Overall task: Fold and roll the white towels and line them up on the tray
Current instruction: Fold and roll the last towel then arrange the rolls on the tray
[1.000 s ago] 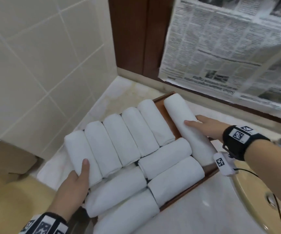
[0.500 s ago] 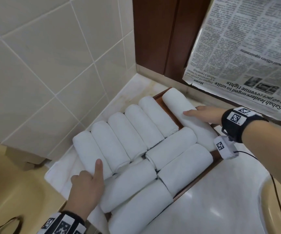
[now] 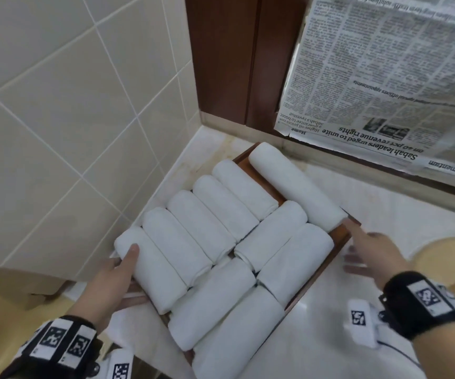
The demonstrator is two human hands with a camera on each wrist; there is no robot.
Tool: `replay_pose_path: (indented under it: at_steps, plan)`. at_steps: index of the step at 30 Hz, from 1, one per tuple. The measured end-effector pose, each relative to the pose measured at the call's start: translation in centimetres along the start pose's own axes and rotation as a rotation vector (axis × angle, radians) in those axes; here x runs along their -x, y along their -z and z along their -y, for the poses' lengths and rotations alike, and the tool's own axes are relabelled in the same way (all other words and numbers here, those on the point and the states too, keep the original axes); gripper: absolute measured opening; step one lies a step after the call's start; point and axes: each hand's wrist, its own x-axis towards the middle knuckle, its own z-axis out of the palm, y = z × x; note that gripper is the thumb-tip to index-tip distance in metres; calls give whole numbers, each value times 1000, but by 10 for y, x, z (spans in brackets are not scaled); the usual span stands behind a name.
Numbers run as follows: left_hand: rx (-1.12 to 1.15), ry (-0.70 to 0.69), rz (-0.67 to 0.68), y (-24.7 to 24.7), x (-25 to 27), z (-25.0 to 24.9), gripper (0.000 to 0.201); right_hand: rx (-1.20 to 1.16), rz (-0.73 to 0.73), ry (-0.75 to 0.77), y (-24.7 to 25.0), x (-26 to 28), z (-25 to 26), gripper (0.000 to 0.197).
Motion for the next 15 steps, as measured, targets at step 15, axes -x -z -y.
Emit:
replay_pose_path:
  at_steps: [15]
  plan:
    - [262, 68, -134, -26, -36, 15, 75, -158, 25, 149, -78, -38, 81, 42]
